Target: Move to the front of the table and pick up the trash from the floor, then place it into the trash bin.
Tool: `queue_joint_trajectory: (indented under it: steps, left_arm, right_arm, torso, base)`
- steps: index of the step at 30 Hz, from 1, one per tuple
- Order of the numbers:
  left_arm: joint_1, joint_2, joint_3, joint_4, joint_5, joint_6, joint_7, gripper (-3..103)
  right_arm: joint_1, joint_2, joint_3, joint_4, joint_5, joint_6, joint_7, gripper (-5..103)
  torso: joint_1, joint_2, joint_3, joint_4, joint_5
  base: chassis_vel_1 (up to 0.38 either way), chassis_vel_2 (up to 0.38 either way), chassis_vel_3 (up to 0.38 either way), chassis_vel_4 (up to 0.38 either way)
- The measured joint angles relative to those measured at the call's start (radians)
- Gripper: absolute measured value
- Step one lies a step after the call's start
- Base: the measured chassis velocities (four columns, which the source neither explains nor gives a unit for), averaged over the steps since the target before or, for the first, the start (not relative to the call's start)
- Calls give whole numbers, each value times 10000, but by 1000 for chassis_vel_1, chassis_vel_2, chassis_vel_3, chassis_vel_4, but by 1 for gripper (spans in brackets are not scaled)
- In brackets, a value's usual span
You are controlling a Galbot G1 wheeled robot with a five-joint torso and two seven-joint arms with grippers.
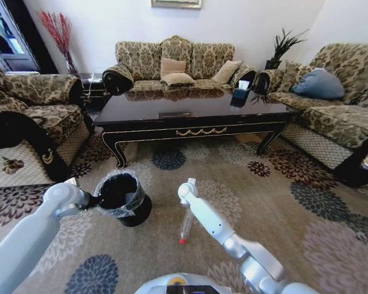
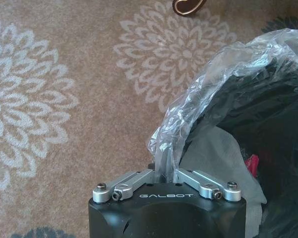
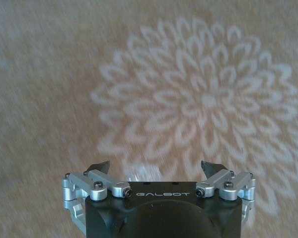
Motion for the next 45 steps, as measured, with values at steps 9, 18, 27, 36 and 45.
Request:
queue_joint_trajectory:
  steps: [9,18,27,36,45]
  left_arm:
    - [-21,-9,59,-13,11,0,-7,0]
    - [87,85,-19,-129,9,0,-20,0]
    - [26,96,137,-374,-12,0,-187,0]
    - [157,110,-16,-447,-22,1,-202,0]
    - [91,40,77,-514,-22,1,-209,0]
  right_arm:
    - [-1013,1097,1146,-100,-440,8,451,100]
    - [-1784,1231,1857,-691,-1421,151,-542,100]
    - [-2083,1222,2071,-1024,-1779,250,-1402,84]
    - [-2193,1220,2019,-914,-1927,275,-1519,56]
    - [-2279,1188,1910,-544,-1751,247,-1229,36]
  torso:
    - [0,0,0,3,0]
    - [0,0,-1,1,1]
    - [0,2,-3,4,3]
    - [-1,2,-3,9,6]
    - [0,0,3,-4,-2]
  base:
    - [0,0,0,0]
    - [0,0,0,0]
    - [0,0,0,0]
    - [0,0,0,0]
    - [0,0,0,0]
